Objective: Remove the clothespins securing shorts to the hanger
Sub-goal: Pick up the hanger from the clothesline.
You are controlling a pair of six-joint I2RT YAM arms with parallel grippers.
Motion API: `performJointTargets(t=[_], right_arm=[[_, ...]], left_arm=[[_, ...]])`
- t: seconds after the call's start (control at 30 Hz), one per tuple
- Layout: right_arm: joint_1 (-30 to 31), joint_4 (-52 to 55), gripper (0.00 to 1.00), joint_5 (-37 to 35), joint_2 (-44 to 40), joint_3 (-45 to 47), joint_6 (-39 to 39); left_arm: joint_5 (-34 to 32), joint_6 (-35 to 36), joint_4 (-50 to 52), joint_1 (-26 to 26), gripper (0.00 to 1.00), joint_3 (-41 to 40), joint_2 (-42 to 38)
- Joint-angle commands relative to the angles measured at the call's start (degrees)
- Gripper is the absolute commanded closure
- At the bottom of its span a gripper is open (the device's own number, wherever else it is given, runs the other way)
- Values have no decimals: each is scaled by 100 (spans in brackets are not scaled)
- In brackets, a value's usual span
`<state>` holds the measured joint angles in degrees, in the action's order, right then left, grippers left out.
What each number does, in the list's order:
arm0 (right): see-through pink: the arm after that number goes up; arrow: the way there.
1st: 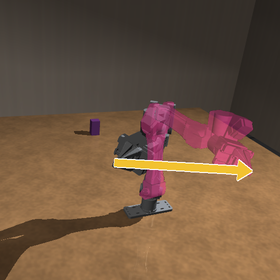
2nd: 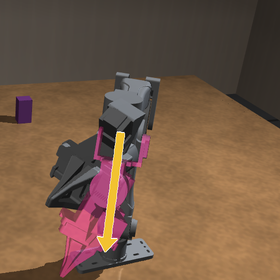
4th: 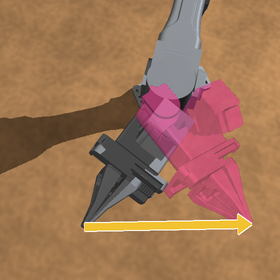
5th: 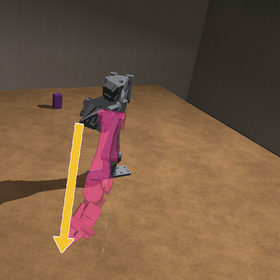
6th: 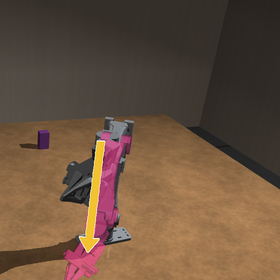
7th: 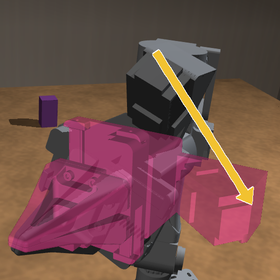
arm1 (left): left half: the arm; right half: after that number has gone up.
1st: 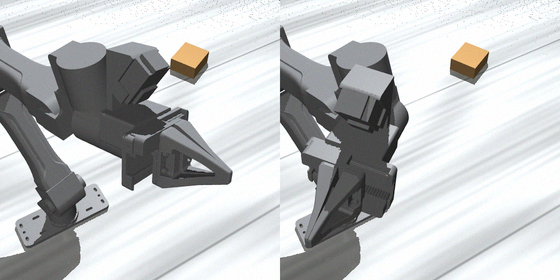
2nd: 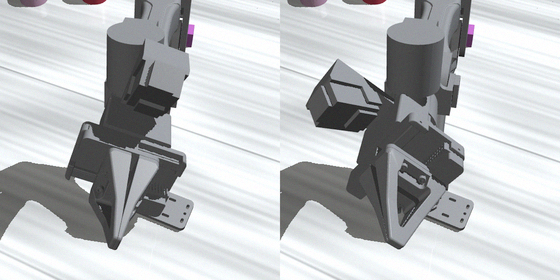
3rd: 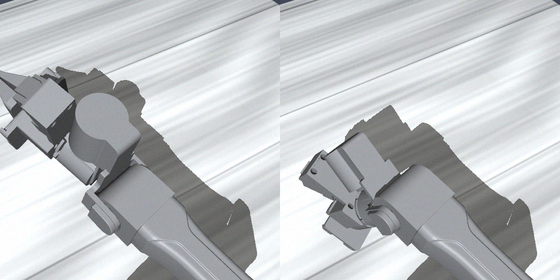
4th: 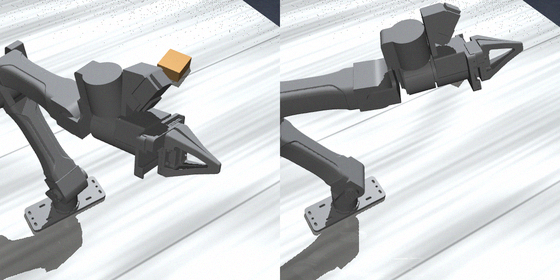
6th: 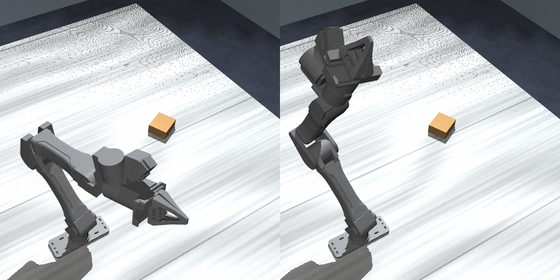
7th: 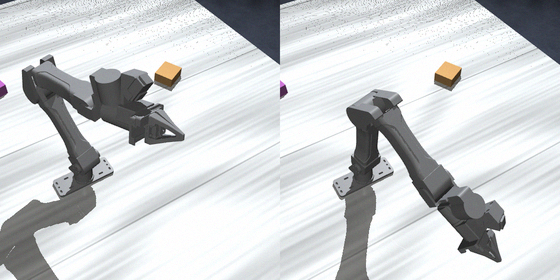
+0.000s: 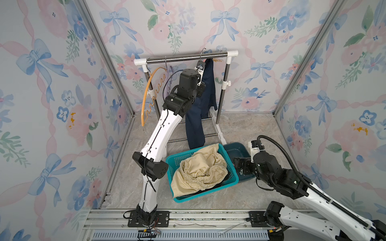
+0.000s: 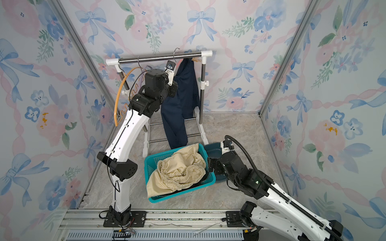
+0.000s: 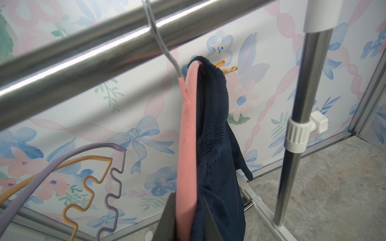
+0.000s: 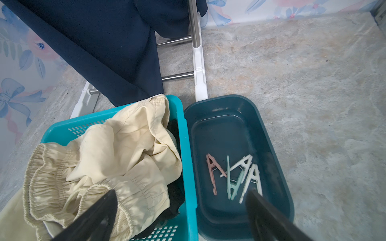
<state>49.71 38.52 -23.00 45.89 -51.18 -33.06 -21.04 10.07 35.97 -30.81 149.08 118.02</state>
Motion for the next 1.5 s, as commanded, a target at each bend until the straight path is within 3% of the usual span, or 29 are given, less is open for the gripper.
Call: performJointTargets(t=[0.0, 0.5, 0.97, 1.17, 1.47], right_arm=[[74, 154, 4, -117, -115, 43, -69], [71, 173, 4, -213, -233, 42, 16], [58, 112, 3, -218, -144, -136, 195], [4, 94, 3, -218, -63, -173, 268], [-193, 7, 3, -27, -37, -270, 428]], left_arm=[[1, -69, -803, 84, 100, 87, -397], [32, -22, -800, 84, 100, -281, -897], [130, -331, -860, 22, 100, -2960, -2568], [150, -264, -1570, -82, 100, -4519, -3584], [70, -392, -1672, -524, 100, -6176, -5066]])
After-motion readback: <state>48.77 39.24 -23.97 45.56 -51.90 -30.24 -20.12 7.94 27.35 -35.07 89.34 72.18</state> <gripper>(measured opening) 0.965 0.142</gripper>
